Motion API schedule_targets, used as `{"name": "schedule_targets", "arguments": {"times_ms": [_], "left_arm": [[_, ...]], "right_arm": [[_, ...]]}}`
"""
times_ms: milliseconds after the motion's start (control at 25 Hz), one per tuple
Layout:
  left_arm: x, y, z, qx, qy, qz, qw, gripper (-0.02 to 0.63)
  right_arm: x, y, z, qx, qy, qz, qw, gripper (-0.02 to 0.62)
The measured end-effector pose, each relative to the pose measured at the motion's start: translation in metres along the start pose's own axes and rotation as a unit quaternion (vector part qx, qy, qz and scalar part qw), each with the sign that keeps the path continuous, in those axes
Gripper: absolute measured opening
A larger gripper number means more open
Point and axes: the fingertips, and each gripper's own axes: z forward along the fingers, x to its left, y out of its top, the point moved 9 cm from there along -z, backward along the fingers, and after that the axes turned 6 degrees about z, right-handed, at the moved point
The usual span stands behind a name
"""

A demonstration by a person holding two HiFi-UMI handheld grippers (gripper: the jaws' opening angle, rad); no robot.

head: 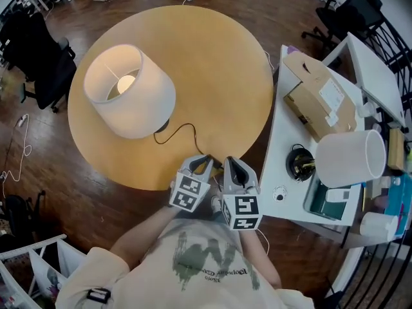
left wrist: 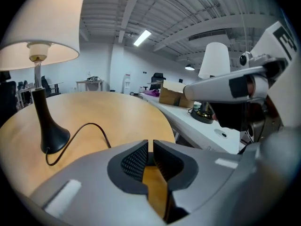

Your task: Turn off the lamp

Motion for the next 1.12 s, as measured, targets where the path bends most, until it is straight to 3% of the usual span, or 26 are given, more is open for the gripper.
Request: {"name": "schedule_targets", "arguments": {"times_ms": [240,520,680,1120], "left_arm": [[-0.002,-0.007,0.018,0.024,-0.023,0.030,0.9990,0.044],[0.000,-0.011,0.024,0.030,-0.022,0.027,0.9990,0.044],[-0.002,-0.012,0.029,0.024,-0.028,0.027,0.9990,0.000],[-0.001,-0.016,0.032,0.026,-0.023,0.027,0.9991,0.000]], "right_arm": [[-0.003,-0.008,-0.006,0.007,-0.027,0.012,1.000,0.000],[-0.008,-0.015,-0.014,0.010,-0.048,0.020,0.999,0.000],[-0.010,-0.016,-0.018,0.008,-0.053,0.021,0.998,0.000],[-0.007,-0.020,-0.018,0.011,-0.041,0.018,0.999,0.000]]}}
